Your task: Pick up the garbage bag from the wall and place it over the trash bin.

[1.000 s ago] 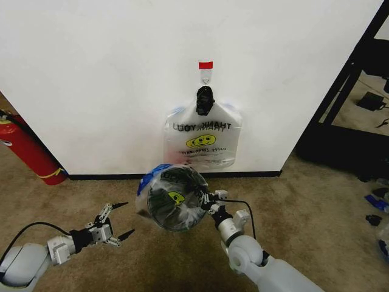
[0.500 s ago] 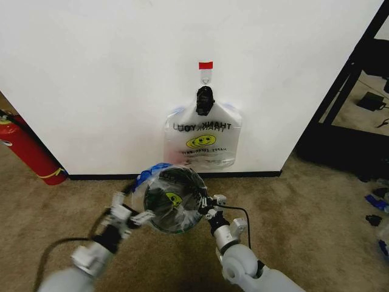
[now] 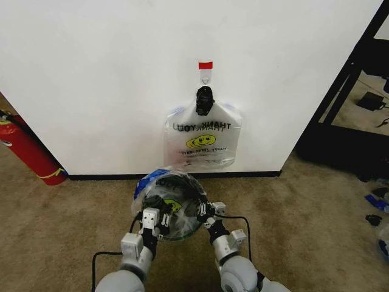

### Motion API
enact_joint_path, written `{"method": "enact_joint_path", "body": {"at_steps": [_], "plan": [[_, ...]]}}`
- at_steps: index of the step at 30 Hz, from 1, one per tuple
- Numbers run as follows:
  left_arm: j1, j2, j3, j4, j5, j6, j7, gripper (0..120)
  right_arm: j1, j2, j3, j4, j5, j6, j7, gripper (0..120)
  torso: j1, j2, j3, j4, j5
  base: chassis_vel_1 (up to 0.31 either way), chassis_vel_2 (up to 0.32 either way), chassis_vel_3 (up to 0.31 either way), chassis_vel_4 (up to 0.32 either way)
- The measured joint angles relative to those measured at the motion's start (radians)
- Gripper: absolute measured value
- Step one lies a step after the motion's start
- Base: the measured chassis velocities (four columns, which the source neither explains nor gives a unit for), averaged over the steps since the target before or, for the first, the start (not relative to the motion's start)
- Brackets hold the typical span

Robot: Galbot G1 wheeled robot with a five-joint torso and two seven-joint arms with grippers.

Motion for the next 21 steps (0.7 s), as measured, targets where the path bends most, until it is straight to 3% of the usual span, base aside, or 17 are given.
{"method": "enact_joint_path", "body": {"at_steps": [3, 8, 21], "plan": [[-0.015, -0.013, -0.001, 0.020, -0.003, 0.026, -0.031, 0, -0.002, 0.003, -0.004, -0.001, -0.016, 0.009, -0.012, 0, 0.000, 0.000, 0.000, 0.0000, 0.0001, 0.000, 0.000, 0.000, 0.000], [-0.037, -0.041, 0.009, 0.065, 0.002, 0.054, -0.079, 0, -0.011, 0.010, -0.008, 0.009, -0.038, 0.018, -0.019, 0, 0.000, 0.000, 0.000, 0.0000, -0.0001, 0.000, 0.000, 0.000, 0.000], [-0.099, -0.068, 0.029, 0.151, 0.043, 0.053, -0.078, 0, -0.047, 0.000, -0.004, 0.038, -0.076, 0.040, -0.086, 0, 0.000, 0.000, 0.000, 0.0000, 0.0000, 0.000, 0.000, 0.000, 0.000]]}}
